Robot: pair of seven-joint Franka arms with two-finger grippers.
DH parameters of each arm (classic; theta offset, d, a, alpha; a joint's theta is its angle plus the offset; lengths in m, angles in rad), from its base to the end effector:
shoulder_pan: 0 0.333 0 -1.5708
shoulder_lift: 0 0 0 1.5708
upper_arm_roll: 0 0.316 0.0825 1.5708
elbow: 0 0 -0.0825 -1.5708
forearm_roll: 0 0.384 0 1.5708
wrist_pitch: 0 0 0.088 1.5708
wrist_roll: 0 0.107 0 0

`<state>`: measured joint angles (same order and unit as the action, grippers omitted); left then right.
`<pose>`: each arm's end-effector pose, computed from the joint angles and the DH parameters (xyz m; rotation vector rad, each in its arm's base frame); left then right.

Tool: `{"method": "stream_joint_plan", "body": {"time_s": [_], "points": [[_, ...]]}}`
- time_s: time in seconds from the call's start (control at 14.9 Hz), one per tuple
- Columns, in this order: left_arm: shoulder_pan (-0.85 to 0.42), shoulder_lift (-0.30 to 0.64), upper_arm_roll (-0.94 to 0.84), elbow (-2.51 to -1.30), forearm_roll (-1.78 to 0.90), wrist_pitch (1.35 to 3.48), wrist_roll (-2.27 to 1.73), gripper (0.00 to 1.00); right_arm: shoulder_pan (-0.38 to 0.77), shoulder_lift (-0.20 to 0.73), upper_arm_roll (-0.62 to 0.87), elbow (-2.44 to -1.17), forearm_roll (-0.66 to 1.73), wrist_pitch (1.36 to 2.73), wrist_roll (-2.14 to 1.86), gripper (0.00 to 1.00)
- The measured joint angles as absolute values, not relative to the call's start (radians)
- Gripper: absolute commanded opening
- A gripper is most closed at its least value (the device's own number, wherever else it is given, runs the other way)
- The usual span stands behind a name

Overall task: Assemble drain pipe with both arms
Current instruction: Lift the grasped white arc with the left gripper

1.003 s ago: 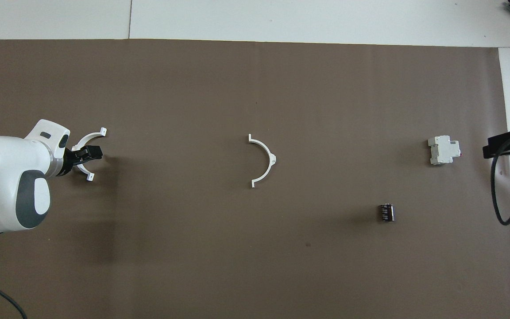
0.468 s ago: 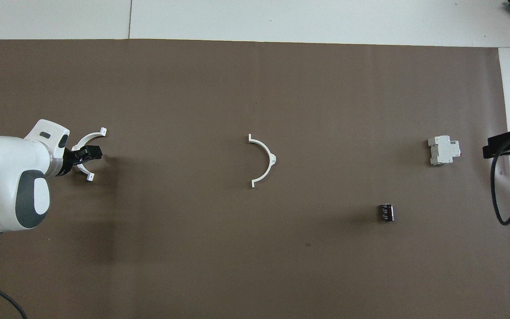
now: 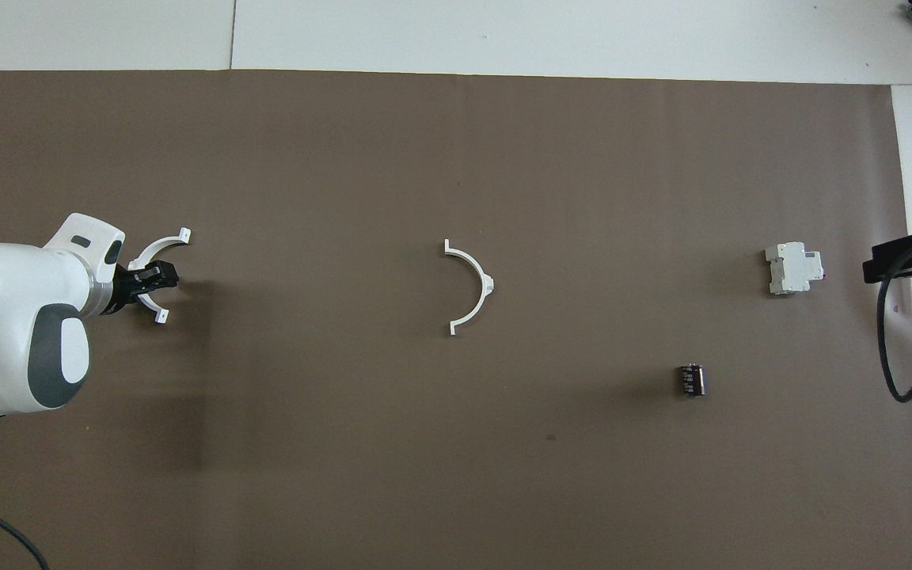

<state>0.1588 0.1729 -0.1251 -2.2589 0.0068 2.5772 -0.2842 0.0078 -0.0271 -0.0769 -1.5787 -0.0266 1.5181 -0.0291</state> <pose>0.5508 0.0188 0.3002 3.0596 0.4872 0.2227 0.5391 -0.0409 0.6311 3.1177 -0.0638 -0.0542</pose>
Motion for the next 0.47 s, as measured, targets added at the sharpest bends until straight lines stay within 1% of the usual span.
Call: {"method": "stream_joint_plan", "body": {"time_s": [0.33, 0.47], "points": [[0.156, 0.173, -0.129, -2.257, 0.007, 2.578, -0.283, 0.0, 0.008, -0.027, -0.077, -1.579, -0.027, 1.518, -0.029, 1.0], [0.132, 0.173, -0.13, -2.234, 0.007, 2.573, -0.325, 0.0, 0.008, -0.027, -0.077, -1.579, -0.027, 1.518, -0.029, 1.0]]}}
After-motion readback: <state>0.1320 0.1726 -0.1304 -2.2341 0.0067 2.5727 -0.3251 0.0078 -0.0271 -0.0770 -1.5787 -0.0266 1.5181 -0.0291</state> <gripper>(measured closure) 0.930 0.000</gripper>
